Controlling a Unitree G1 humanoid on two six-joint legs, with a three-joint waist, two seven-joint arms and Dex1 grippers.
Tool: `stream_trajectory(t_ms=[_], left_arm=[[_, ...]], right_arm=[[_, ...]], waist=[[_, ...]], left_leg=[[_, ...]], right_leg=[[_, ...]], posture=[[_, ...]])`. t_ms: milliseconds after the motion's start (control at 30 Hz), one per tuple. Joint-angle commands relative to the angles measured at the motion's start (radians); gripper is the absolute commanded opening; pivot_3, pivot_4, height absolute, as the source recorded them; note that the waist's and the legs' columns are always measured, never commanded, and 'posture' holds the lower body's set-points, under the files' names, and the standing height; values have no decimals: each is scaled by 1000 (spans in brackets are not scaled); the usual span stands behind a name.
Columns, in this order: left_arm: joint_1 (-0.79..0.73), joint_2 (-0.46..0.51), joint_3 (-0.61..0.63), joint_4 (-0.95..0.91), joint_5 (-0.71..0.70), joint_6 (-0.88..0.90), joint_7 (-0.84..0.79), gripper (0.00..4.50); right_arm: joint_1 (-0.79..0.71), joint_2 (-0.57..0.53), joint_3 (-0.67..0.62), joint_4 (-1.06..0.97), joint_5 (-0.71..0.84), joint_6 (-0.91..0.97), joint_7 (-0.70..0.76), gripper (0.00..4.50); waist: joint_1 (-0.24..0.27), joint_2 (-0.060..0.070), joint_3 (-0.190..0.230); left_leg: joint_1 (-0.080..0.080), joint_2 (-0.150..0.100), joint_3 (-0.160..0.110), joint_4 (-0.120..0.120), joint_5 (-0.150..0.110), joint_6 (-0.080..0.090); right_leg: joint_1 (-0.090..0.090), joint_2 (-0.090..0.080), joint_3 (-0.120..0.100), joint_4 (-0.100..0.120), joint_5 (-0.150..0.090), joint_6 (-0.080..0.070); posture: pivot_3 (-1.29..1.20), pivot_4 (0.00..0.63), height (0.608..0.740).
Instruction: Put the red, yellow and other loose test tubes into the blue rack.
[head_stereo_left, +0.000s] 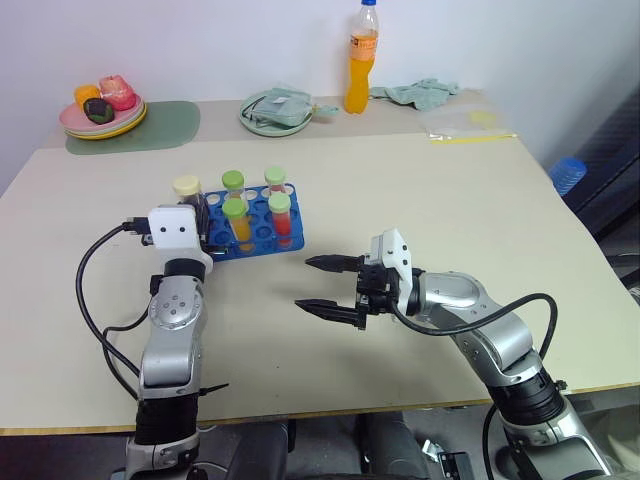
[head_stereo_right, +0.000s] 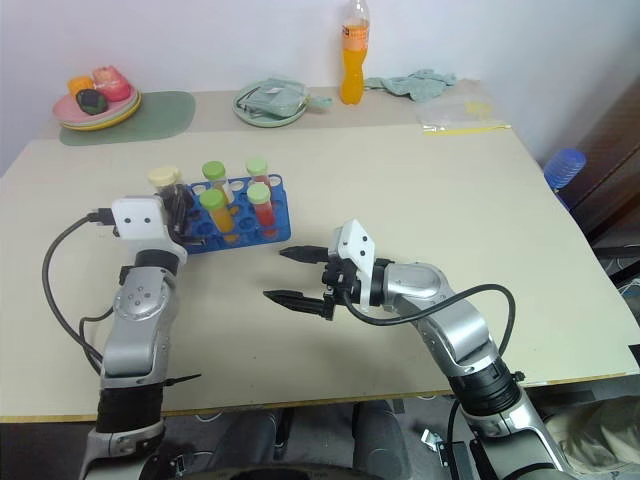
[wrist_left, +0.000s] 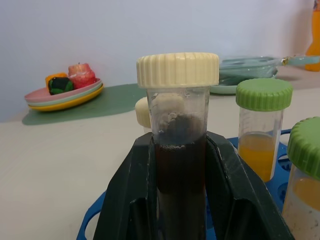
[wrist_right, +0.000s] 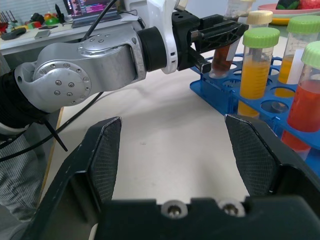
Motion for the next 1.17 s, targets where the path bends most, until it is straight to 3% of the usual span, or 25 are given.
stream_trajectory(t_ms=[33,233,267,400,567,667,833,967,1167], left_arm=[[15,-13,-11,-43,-8,-13,-4,1226],[38,-14,6,-103,-26,-35,-17,4192],[46,-13,16,-129,-45,-39,-26,4435],[113,32,99,-250,-165,-14,-115,4435],[228,169,242,-355,-325,53,-257,4435],[315,284,372,-353,-433,98,-367,4435],[462,421,472,-297,-497,171,-506,4435],[515,450,520,-219,-502,142,-560,4435],[541,434,493,-177,-472,109,-585,4435]], right_arm=[[0,-2,-13,-39,13,-4,6,3644],[-6,0,-40,-33,18,-11,-3,3644],[-10,-4,-55,-32,27,-8,-2,3644],[-26,-45,-109,-26,41,-5,18,3644],[-52,-116,-237,-4,96,31,18,3644],[-43,-171,-324,20,109,59,-3,3644],[14,-293,-426,121,73,26,34,3644],[57,-354,-479,235,28,-31,45,3644],[67,-372,-474,306,-14,-98,64,3644]], waist=[[0,0,0],[-1,0,0],[-1,0,0],[-3,0,0],[-2,0,0],[-2,1,0],[2,1,0],[-1,1,1],[-2,2,1]], left_leg=[[0,0,0,0,0,0],[0,0,0,0,0,0],[0,0,0,0,0,0],[0,1,0,0,0,0],[0,1,0,-1,0,0],[0,1,0,-1,0,0],[0,2,1,-1,-1,1],[1,2,2,-2,-1,2],[1,3,2,-2,-1,2]], right_leg=[[0,0,0,0,0,0],[0,0,0,0,0,0],[0,0,0,0,0,0],[0,0,0,0,0,0],[0,0,0,-1,0,0],[0,0,0,-1,0,-1],[3,0,-1,-4,0,-1],[3,0,-1,-4,-1,-1],[3,-1,-1,-4,-1,-1]], posture=[[0,150,740],[0,150,740],[0,150,740],[0,150,740],[0,150,740],[0,150,740],[0,150,740],[0,150,740],[0,150,740]])
